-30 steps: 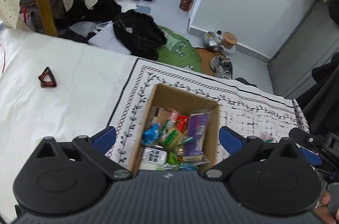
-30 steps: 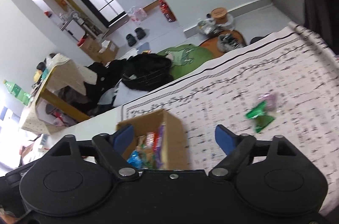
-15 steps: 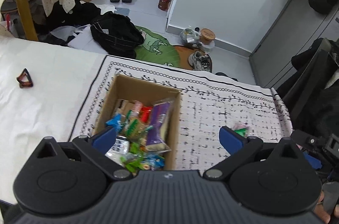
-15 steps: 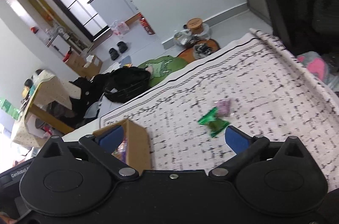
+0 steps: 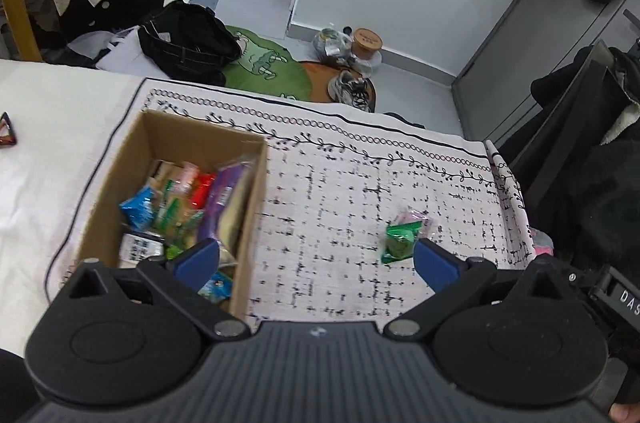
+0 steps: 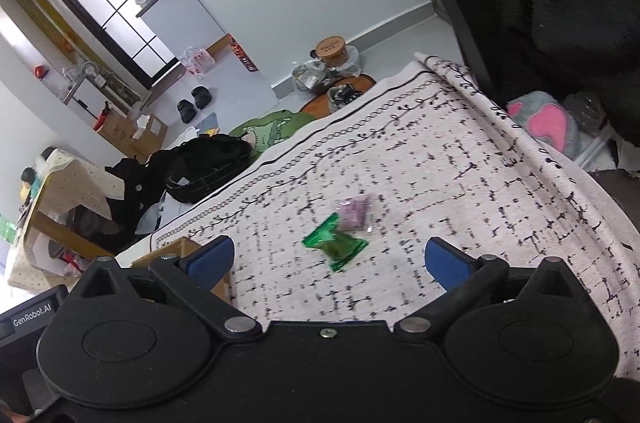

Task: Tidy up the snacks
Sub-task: 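Move both open tools back to the last two snacks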

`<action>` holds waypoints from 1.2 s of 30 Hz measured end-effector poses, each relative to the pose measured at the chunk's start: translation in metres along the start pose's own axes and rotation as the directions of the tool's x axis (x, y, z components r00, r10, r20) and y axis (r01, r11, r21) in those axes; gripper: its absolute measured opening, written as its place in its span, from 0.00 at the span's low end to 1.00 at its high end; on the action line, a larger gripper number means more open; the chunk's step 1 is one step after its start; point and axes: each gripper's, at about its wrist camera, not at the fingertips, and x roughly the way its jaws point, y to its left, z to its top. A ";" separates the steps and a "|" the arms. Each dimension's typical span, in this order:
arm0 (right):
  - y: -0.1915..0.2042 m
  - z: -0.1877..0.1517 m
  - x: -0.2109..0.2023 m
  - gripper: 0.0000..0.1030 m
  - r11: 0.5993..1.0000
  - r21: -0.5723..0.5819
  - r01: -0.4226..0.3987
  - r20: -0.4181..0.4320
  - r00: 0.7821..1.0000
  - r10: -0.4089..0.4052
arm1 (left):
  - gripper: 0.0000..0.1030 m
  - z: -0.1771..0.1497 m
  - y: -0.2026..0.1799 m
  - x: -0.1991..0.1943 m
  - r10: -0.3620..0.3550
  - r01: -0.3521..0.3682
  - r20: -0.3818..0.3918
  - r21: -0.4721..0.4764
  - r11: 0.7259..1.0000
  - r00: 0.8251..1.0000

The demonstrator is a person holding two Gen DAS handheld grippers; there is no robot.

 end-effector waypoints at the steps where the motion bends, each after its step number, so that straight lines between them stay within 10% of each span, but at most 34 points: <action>1: -0.004 0.001 0.001 1.00 1.000 0.008 0.000 -0.002 1.000 0.000 | 1.00 0.000 -0.004 0.003 0.001 -0.001 0.000 0.001 1.000 1.000; 36: -0.079 0.027 0.091 0.93 0.990 0.141 -0.006 -0.153 0.988 0.027 | 0.79 -0.007 -0.093 0.183 -0.029 0.026 -0.160 -0.026 0.999 0.987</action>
